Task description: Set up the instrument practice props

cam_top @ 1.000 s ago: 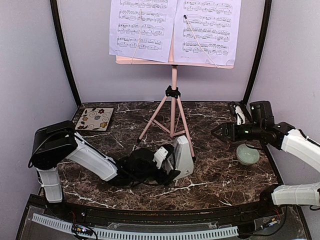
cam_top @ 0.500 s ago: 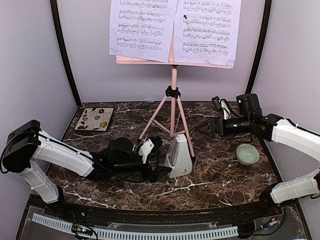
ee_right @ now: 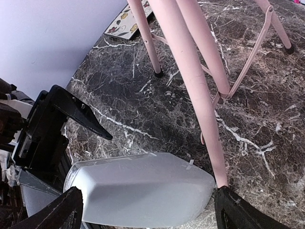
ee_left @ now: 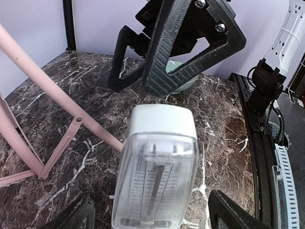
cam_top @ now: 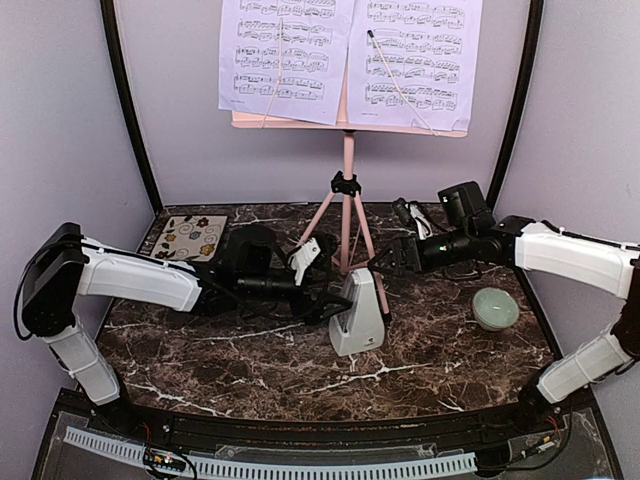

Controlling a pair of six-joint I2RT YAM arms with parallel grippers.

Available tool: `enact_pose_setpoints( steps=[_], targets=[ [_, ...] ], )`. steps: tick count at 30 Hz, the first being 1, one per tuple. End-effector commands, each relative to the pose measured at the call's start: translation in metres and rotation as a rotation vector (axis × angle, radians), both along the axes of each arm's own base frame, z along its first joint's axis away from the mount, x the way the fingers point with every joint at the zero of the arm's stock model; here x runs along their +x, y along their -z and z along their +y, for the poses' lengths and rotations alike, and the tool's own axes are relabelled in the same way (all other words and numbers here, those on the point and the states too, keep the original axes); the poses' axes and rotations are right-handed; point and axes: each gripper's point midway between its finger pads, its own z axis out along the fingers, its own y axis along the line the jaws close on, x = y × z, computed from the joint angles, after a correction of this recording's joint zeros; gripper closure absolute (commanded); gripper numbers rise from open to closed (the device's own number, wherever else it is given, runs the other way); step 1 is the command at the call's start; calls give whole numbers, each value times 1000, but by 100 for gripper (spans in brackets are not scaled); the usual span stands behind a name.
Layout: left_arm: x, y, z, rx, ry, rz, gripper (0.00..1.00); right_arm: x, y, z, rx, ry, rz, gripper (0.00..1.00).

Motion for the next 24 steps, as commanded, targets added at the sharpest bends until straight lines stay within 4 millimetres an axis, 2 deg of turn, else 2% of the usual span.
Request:
enact_pose_setpoints(
  steps=[1, 9, 21, 24],
  targets=[
    [-4, -4, -13, 8, 98, -7, 16, 3, -8, 12, 0, -45, -17, 4],
    [1, -12, -23, -7, 123, -43, 23, 1, 13, 13, -72, -78, 7, 4],
    [9, -21, -19, -26, 96, -60, 43, -14, 27, 12, -118, -140, 13, 4],
    [11, -25, -19, -39, 93, -63, 44, -15, 32, 12, -127, -151, 16, 4]
  ],
)
